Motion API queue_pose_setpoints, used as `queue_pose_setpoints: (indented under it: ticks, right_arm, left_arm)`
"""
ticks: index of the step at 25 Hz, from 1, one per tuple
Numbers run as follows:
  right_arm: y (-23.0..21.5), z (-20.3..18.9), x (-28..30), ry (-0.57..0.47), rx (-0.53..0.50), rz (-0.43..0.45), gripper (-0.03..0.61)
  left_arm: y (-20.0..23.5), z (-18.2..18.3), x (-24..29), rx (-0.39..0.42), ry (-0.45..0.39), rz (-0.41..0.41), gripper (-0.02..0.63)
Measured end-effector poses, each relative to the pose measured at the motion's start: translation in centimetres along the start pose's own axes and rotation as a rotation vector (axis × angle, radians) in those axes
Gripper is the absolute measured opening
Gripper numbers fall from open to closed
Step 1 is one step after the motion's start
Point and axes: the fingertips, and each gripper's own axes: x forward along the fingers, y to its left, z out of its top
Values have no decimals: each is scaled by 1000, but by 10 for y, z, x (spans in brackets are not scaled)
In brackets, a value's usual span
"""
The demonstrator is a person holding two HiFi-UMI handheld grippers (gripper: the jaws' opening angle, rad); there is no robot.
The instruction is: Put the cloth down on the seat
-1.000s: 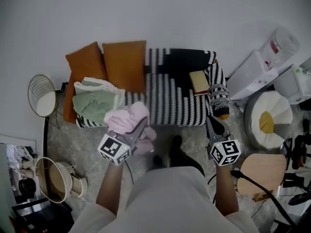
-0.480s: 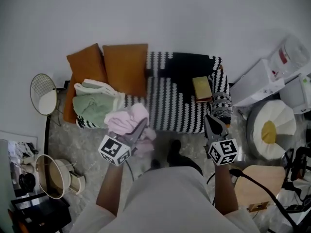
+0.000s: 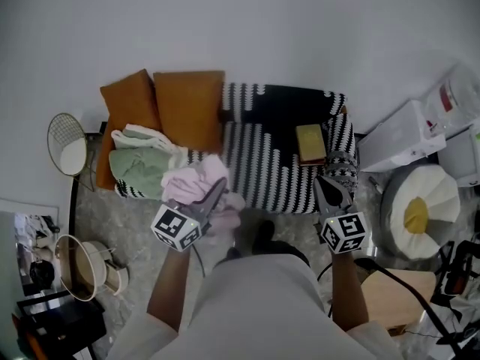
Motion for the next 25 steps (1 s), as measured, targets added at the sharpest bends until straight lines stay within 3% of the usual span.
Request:
queue_pose_setpoints:
  ticks: [12,25]
  right_arm:
    - [-70,-10,27,36,10,50,3]
    - [-97,-32,59,70,68,15,3]
  left_arm:
    - [11,-8,82,-72,2,26,74]
    - [36,-39,143,-100,96,-44,74]
